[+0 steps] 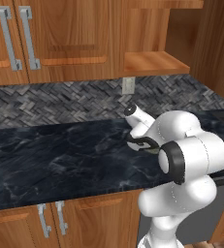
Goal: Open the cabinet and setup a tea strainer by placing it in the bowl upright.
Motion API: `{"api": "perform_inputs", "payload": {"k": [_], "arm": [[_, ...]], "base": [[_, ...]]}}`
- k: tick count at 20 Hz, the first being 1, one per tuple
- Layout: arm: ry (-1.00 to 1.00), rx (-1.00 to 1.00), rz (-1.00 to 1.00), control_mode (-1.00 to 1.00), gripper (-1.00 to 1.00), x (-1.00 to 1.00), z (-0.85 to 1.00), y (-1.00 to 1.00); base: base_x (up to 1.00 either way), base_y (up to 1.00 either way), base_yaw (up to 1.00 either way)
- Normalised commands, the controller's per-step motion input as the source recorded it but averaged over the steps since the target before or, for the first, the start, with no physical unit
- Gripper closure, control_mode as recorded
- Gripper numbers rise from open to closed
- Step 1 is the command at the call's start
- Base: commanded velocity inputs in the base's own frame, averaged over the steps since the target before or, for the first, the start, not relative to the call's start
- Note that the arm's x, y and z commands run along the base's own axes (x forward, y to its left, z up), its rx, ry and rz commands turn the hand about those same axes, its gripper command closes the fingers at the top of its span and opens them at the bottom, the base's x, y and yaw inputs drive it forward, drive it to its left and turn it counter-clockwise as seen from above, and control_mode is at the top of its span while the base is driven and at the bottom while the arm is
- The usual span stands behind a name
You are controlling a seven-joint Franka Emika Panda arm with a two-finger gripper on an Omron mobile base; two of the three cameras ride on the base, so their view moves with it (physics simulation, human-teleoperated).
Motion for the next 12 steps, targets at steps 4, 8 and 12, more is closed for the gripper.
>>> {"api": "perform_inputs", "payload": {"k": [4, 8, 12], "arm": [[0.00, 0.00, 0.00, -1.00, -1.00, 0.03, 0.00, 0.00], [0.00, 0.01, 0.00, -1.00, -1.00, 0.00, 0.14, -0.01], [0.00, 0.07, 0.00, -1.00, -1.00, 0.00, 0.40, 0.00]], "base": [[0.00, 0.00, 0.00], [0.00, 0.00, 0.00], [0.00, 0.00, 0.00]]}}
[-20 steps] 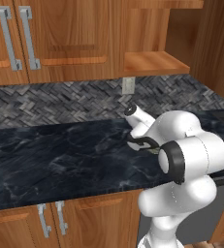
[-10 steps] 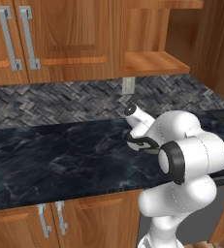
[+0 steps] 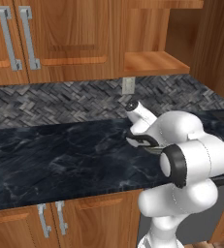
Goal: Open the cabinet and setup a tea strainer by placing it in the bowl upright.
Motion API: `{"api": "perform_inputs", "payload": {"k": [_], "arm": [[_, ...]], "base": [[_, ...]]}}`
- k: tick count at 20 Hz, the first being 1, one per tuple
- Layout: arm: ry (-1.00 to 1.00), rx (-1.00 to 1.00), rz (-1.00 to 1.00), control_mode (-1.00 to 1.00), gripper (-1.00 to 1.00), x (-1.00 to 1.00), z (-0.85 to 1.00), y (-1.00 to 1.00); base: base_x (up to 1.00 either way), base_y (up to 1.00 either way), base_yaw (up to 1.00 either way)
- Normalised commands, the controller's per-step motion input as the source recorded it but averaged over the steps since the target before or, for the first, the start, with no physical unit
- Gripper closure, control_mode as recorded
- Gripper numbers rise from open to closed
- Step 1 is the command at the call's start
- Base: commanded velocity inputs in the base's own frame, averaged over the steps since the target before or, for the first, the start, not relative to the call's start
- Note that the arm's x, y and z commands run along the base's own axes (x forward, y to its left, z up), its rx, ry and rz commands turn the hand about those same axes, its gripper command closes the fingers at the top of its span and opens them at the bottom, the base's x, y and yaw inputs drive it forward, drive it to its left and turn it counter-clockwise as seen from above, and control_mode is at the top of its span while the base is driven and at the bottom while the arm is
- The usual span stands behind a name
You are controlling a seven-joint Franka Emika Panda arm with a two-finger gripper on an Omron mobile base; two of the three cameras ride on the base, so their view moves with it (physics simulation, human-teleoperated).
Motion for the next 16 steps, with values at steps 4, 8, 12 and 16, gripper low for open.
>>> {"api": "perform_inputs", "payload": {"k": [4, 8, 12, 16], "arm": [[0.00, 0.11, 0.00, -1.00, -1.00, 0.00, 0.51, 0.00], [0.00, 0.11, 0.00, -1.00, -1.00, 0.00, 0.49, 0.00], [0.00, 0.15, -0.02, -1.00, -1.00, -0.21, 0.28, 0.00], [0.01, 0.16, -0.13, -1.00, -1.00, -0.58, 0.14, 0.02]], "base": [[0.00, 0.00, 0.00], [0.00, 0.00, 0.00], [0.00, 0.00, 0.00], [0.00, 0.00, 0.00]]}}
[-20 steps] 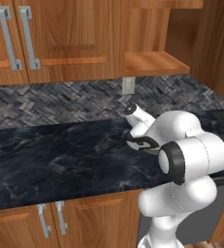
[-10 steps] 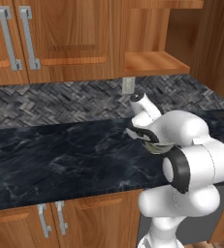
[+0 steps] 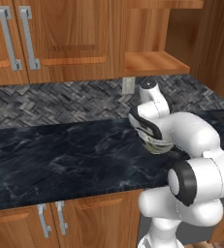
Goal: Open the cabinet and setup a tea strainer by placing it in the bowl upright.
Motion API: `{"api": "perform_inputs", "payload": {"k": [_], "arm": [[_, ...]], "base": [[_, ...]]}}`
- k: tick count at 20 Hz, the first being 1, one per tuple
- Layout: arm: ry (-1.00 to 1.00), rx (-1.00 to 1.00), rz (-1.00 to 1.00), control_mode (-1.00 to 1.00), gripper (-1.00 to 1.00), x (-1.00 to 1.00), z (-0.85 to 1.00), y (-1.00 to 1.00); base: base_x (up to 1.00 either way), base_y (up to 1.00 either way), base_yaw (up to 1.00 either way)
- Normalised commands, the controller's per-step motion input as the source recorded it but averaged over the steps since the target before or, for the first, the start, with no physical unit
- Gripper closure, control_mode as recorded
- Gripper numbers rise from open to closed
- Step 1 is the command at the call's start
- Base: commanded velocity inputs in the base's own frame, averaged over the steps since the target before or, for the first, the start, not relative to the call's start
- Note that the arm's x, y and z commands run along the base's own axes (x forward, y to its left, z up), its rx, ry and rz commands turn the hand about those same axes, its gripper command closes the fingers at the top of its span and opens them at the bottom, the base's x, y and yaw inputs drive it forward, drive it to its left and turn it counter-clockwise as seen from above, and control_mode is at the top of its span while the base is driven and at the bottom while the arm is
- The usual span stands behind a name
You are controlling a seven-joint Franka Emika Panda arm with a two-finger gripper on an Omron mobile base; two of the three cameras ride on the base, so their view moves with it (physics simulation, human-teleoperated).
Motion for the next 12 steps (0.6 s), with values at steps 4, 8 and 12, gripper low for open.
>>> {"api": "perform_inputs", "payload": {"k": [4, 8, 12], "arm": [[0.01, 0.18, -0.22, -1.00, -1.00, -0.84, 0.25, 0.20], [0.03, 0.17, -0.25, -1.00, -1.00, -0.67, 0.66, 0.32], [0.12, 0.07, -0.10, -1.00, -1.00, -0.36, 0.82, 0.12]], "base": [[0.00, 0.00, 0.00], [0.00, 0.00, 0.00], [0.00, 0.00, 0.00]]}}
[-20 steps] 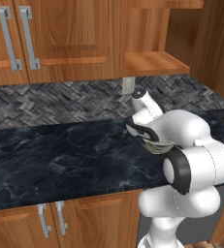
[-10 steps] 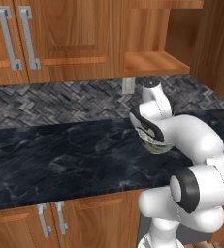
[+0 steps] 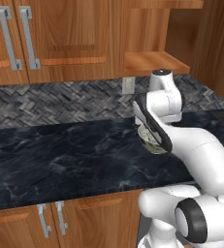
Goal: Open the cabinet and setup a tea strainer by placing it in the bowl upright.
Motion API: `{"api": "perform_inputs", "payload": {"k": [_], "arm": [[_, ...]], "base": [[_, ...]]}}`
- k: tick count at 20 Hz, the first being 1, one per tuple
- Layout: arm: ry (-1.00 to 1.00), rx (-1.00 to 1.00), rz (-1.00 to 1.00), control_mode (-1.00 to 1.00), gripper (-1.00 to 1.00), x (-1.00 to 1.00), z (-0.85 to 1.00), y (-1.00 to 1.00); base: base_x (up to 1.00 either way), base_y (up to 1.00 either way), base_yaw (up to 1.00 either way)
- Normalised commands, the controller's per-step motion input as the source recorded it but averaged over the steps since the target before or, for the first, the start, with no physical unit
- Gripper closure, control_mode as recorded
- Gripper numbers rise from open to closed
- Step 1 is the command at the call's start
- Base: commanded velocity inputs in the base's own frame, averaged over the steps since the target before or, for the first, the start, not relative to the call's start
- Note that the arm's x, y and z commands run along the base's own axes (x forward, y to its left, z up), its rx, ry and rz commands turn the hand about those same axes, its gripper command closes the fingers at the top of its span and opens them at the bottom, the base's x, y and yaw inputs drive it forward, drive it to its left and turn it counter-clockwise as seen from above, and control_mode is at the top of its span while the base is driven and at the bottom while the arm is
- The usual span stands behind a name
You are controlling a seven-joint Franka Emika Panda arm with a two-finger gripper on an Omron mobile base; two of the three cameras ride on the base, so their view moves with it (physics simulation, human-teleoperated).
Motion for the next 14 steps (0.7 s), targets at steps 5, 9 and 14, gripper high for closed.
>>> {"api": "perform_inputs", "payload": {"k": [5, 9, 14], "arm": [[0.03, 0.08, -0.01, -1.00, -1.00, -0.50, 0.33, 0.00], [0.00, 0.07, 0.00, -1.00, -1.00, -0.62, 0.09, 0.00], [-0.07, 0.02, 0.01, -1.00, -1.00, -0.54, 0.02, 0.00]], "base": [[0.00, 0.00, 0.00], [0.00, 0.00, 0.00], [0.00, 0.00, 0.00]]}}
